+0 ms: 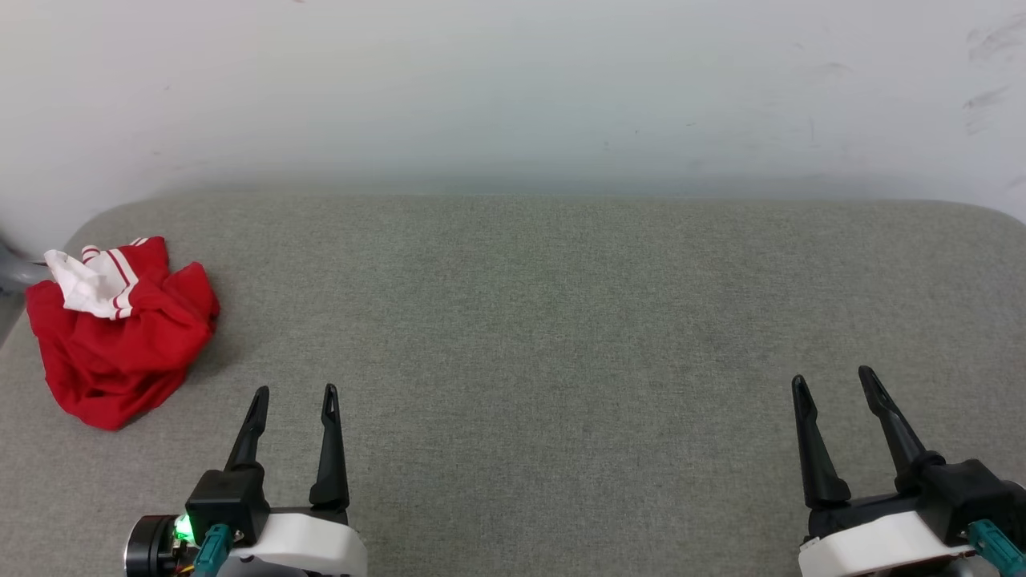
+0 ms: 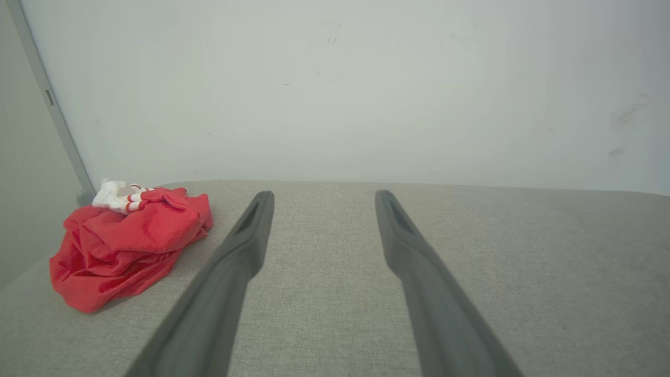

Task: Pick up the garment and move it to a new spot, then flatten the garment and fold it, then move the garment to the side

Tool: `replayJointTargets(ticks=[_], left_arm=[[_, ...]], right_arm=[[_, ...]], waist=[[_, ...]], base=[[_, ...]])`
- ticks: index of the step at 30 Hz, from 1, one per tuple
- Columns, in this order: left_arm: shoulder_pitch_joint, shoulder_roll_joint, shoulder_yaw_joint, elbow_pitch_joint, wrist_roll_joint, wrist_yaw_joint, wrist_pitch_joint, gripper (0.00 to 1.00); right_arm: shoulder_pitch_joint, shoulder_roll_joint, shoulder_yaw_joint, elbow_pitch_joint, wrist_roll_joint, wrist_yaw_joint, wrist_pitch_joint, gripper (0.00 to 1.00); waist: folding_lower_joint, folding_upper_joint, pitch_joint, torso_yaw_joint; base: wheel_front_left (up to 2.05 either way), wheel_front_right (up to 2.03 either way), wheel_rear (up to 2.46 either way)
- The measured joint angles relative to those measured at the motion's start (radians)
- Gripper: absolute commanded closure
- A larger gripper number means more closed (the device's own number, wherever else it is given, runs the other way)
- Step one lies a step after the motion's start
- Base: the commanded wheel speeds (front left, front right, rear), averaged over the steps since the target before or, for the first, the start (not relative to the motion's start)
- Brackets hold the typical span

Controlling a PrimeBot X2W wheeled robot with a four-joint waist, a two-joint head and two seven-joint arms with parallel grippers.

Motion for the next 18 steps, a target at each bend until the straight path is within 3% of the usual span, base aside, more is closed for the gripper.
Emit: replayJointTargets(ticks=[18], left_arm=[[0.003,-0.001,0.001,0.028,-0.030,-0.007,-0.004,0.00]], right_arm=[[0.003,0.000,-0.009,0.016,0.049,0.000,-0.004,0.00]], waist=[[0.0000,0.0000,-0.008,0.005]], base=[[0.00,0.00,0.00]])
